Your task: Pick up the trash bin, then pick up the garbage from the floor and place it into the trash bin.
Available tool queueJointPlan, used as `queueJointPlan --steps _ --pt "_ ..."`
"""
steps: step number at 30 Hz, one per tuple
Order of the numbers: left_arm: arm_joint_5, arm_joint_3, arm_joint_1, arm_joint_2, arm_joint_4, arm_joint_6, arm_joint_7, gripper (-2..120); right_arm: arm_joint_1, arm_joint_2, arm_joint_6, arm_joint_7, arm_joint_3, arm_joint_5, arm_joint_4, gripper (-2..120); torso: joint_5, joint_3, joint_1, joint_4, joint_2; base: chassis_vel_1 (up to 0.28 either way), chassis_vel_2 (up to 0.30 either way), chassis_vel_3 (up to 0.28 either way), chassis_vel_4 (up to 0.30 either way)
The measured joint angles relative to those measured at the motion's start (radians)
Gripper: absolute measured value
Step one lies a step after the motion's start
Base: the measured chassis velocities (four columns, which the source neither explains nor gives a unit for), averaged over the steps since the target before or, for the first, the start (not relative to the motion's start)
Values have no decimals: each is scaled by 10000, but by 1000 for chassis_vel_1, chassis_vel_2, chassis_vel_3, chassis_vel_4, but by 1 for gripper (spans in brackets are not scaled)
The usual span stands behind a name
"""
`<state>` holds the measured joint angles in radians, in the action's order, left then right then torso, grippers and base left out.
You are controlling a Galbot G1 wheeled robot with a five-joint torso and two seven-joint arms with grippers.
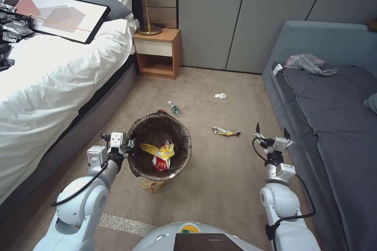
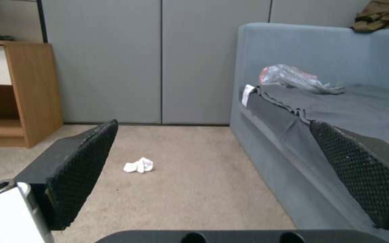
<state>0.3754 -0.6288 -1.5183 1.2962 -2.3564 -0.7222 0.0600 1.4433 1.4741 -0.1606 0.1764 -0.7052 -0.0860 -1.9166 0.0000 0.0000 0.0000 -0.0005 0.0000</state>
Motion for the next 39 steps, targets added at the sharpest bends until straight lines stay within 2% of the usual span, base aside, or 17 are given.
queueJointPlan --steps 39 --pt "-77 -53 17 64 81 48 -71 0 -233 -97 154 17 14 -120 236 100 0 -1 0 0 0 -28 29 31 -32"
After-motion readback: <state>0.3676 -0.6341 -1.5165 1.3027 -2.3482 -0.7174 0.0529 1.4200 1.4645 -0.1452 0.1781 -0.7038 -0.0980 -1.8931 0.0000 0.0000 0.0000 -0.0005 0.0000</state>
